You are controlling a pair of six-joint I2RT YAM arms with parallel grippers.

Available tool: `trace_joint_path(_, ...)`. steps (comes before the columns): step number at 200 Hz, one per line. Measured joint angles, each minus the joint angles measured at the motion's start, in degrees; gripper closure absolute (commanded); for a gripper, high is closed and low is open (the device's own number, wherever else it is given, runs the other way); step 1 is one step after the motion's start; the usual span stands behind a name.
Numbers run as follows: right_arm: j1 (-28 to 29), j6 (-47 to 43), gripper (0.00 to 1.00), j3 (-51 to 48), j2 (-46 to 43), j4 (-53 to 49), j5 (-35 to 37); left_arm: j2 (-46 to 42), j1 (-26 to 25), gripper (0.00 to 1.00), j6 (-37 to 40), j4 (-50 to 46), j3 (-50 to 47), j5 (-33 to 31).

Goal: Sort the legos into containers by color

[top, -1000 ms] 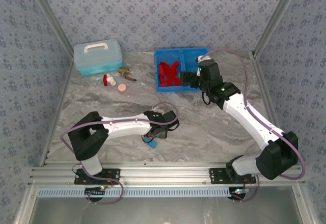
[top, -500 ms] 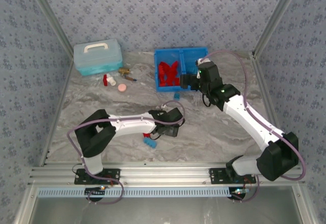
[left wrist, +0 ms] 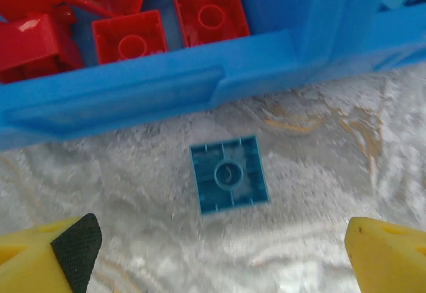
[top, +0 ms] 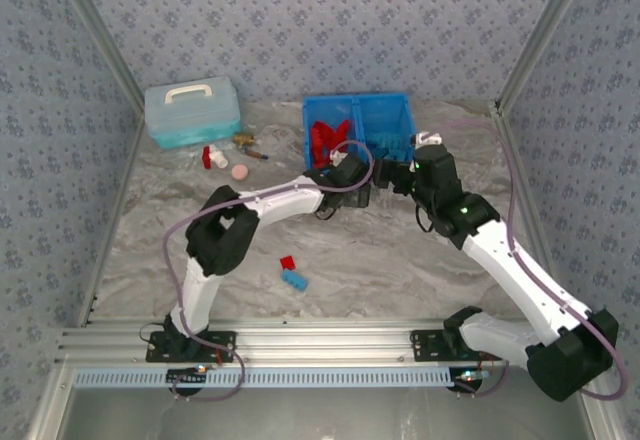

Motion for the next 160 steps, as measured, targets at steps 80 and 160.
trace_joint_path(80,-0.04,1.73,0.00,-1.64,-11.54,-4.74,1.14,9.16,0.00,0.48,-2.73,-1.62,8.59,-1.95)
trace_joint_path(160,-0.13,3.85,0.00,-1.68,-16.11,-7.67,1.84,4.72,-0.74,0.73,-3.48,-2.75,7.65,0.24)
